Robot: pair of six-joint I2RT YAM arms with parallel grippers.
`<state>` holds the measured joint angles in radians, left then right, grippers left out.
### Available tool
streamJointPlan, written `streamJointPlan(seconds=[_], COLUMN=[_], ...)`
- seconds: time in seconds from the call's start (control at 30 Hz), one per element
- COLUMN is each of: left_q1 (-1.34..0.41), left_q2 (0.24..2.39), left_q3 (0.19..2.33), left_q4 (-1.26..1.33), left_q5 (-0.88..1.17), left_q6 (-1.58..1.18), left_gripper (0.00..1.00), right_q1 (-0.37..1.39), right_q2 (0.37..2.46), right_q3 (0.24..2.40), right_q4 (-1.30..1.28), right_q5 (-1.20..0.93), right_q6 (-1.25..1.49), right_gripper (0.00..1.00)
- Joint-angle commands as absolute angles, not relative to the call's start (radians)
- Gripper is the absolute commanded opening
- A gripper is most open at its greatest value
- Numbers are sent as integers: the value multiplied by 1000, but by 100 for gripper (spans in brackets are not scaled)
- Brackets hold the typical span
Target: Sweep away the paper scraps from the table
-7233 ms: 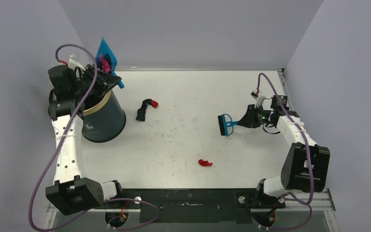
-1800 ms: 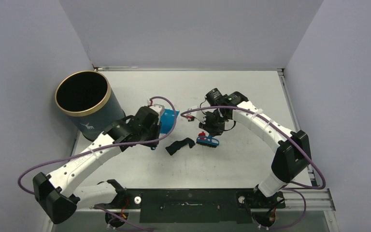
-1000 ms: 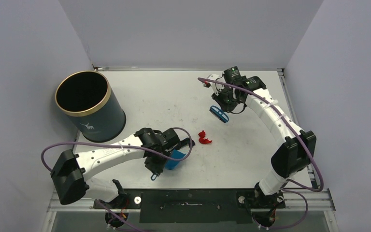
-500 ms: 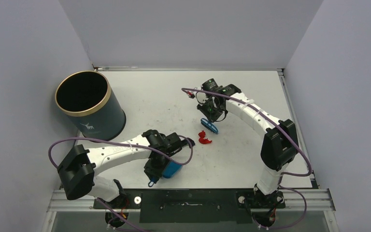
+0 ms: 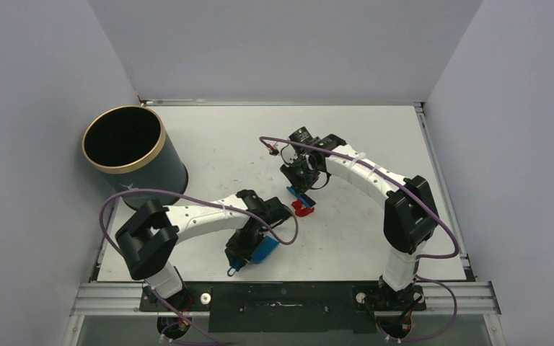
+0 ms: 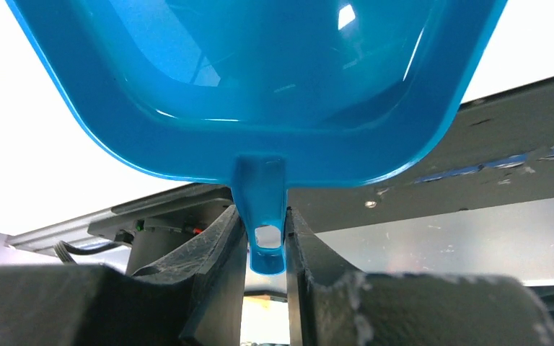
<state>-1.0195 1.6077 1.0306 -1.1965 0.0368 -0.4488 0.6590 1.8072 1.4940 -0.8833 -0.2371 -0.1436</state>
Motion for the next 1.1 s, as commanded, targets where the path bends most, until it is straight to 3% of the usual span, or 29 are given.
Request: streamJointPlan(seconds=[0.0,0.37,1.07], left_q1=[-1026,-1032,-1054], left_q2=[1667,1786,1650], left_q3=[1149,1329,1161], left_q4=[-1150,-1119,-870], left_q5=[10,-27,-138], left_q6=[-398,-374,-498], left_gripper=[0,0,0], right_q1=[675,676,487], right_q2=[1870,1870,1703], right_q3=[1466,1521,1552], right_q4=[-894,-908,-1017], right_q5=[-482,-628,-845], right_q6=[-90,-91,-92], right_gripper=[5,5,5])
